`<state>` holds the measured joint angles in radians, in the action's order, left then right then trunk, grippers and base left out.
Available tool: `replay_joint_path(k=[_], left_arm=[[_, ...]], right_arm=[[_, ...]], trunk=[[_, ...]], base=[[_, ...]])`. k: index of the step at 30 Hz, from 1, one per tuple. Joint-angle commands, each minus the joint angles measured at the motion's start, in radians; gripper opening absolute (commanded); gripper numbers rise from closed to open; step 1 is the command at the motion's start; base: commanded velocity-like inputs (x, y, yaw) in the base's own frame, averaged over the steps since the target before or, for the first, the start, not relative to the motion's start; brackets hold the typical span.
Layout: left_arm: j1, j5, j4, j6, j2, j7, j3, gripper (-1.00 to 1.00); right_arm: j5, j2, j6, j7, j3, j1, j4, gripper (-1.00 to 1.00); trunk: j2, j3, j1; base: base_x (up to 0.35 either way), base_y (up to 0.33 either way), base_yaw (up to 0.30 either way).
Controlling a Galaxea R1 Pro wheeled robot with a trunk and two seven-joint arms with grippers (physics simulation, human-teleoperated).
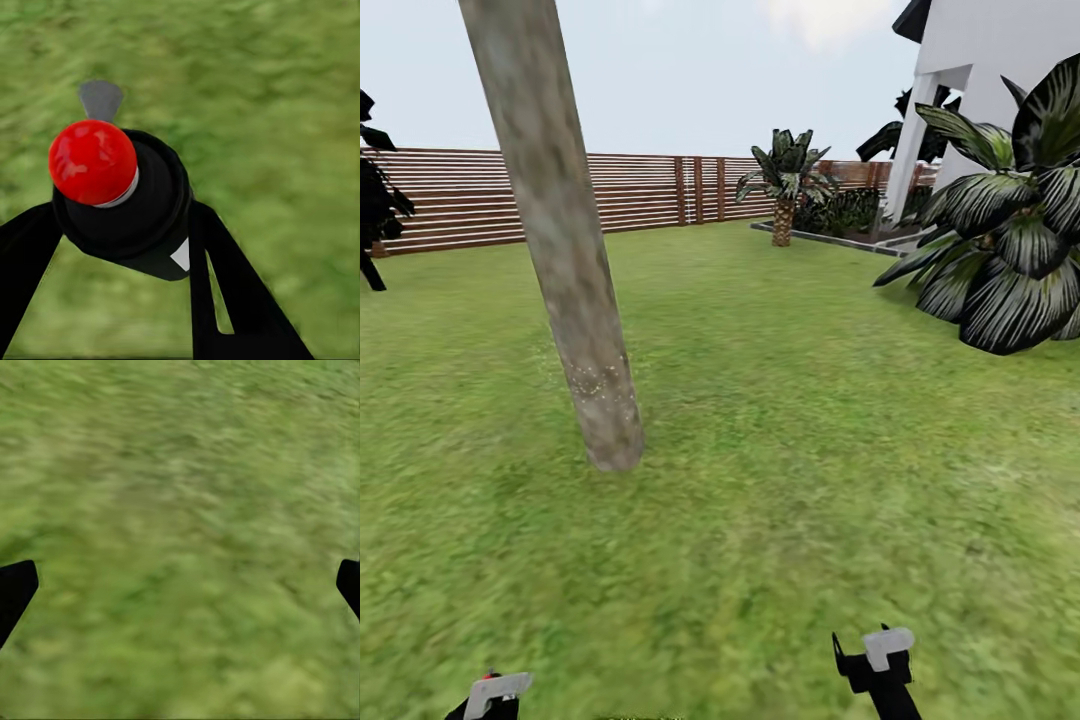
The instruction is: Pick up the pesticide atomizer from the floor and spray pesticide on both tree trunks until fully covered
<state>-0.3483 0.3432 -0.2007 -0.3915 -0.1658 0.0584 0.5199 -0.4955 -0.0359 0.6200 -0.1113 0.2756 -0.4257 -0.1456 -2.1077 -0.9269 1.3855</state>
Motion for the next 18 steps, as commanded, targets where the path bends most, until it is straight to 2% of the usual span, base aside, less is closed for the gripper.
replay_joint_path(k=[1,6,10,14,18], left_arm=[[-0.001,0.005,0.0,-0.003,-0.001,0.006,0.009,-1.0],[-0.001,0.004,0.001,-0.006,0.005,0.006,0.009,-1.0],[-0.001,0.004,0.002,-0.006,0.006,0.007,0.009,-1.0],[-0.001,-0.004,0.003,-0.006,0.006,0.009,0.009,-1.0],[0.0,-0.049,0.003,-0.006,0.005,0.008,0.01,-1.0]], right_arm=[[-0.01,0.002,0.003,-0.008,0.004,0.0,0.001,1.0],[-0.008,0.005,0.003,-0.029,0.005,0.001,0.026,1.0],[-0.008,0.007,0.002,-0.127,0.004,0.001,0.044,1.0],[-0.007,0.01,0.001,-0.145,0.004,0.001,0.077,1.0],[-0.008,0.019,0.0,-0.146,0.004,0.001,0.091,1.0]], trunk=[[0.0,-0.001,0.0],[0.0,-0.001,0.0],[0.0,-0.001,0.0],[0.0,-0.001,0.0],[0.0,-0.001,0.0]], base=[[0.0,0.0,0.277],[0.0,0.0,0.28],[0.0,0.0,0.281],[0.0,0.0,0.281],[-0.157,0.0,0.281]])
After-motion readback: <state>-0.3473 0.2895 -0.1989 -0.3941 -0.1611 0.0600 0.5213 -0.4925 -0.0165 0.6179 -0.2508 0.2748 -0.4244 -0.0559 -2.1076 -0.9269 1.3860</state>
